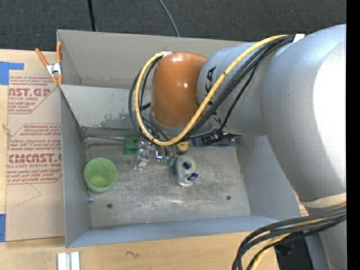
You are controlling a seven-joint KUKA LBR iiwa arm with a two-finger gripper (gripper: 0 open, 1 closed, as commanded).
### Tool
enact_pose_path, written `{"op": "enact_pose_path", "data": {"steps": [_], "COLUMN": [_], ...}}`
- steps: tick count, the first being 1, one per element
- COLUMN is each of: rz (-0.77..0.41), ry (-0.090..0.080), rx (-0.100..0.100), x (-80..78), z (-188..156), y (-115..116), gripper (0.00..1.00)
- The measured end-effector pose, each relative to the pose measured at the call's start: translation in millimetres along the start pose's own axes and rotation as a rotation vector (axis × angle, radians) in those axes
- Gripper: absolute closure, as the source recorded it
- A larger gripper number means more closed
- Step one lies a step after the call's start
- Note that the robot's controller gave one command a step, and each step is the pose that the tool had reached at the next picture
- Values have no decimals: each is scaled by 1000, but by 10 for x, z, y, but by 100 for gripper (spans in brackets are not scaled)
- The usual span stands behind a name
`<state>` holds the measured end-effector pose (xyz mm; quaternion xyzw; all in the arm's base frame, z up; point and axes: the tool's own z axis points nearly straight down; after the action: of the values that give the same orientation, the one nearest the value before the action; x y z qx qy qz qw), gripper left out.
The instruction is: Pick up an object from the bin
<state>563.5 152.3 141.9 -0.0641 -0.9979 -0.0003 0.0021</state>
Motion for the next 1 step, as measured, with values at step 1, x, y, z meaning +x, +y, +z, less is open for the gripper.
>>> {"op": "enact_pose_path", "data": {"steps": [1], "rz": [-117], "ry": [-4], "rx": [4], "x": [411], "z": [-318], "y": [-1293], "gripper": [100]}}
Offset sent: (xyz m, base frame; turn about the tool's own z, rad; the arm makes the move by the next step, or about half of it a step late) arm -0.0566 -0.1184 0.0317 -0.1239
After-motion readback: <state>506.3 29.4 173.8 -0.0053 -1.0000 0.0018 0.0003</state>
